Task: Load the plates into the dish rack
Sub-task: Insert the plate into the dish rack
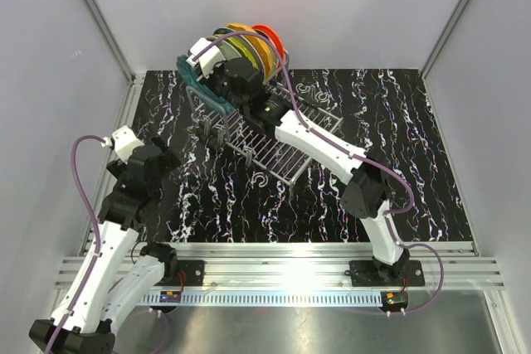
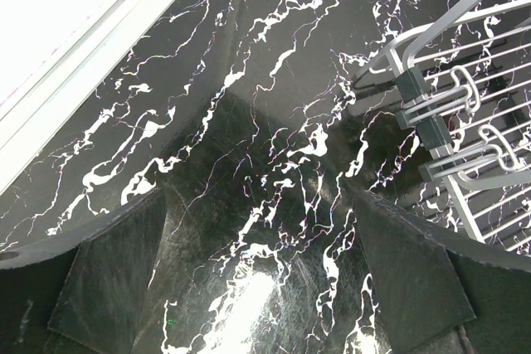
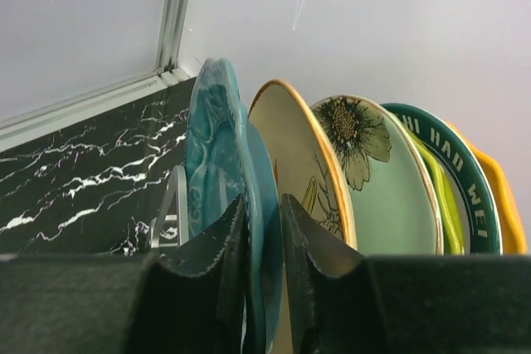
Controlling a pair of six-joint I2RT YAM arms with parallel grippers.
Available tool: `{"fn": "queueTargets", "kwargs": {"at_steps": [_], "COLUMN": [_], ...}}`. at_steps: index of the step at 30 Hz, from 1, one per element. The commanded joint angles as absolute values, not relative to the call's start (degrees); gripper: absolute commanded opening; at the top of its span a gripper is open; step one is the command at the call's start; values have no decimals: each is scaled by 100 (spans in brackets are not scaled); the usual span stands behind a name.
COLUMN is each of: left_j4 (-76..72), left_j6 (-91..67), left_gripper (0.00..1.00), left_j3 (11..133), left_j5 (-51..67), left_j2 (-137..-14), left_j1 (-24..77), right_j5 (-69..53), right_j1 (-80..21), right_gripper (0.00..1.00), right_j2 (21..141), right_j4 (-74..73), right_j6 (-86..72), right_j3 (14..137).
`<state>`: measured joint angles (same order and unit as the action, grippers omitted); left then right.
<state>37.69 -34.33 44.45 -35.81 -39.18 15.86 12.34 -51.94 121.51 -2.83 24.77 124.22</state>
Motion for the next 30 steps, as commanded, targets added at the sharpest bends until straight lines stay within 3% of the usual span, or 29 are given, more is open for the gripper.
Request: {"fn": "queueTargets", "kwargs": {"at_steps": [1, 6, 30], "left_j4": [3560, 3560, 3568], "left_j6": [-3366, -3366, -3349], "left_gripper": [99, 99, 99], "left_j3": [4518, 4518, 4518], "left_j5": [-3551, -3542, -3595], "left_j2": [-3937, -3937, -3946], "left_j1": [1617, 1617, 1617], "right_j5": [1187, 1187, 976], "right_j1": [-5142, -5150, -5159], "right_gripper": [31, 39, 58], "right_j2": [11997, 12041, 11496], "right_j4": [545, 554, 44], "right_j6": [2522, 2514, 2294], "right_j3": [12586, 12621, 12744]}}
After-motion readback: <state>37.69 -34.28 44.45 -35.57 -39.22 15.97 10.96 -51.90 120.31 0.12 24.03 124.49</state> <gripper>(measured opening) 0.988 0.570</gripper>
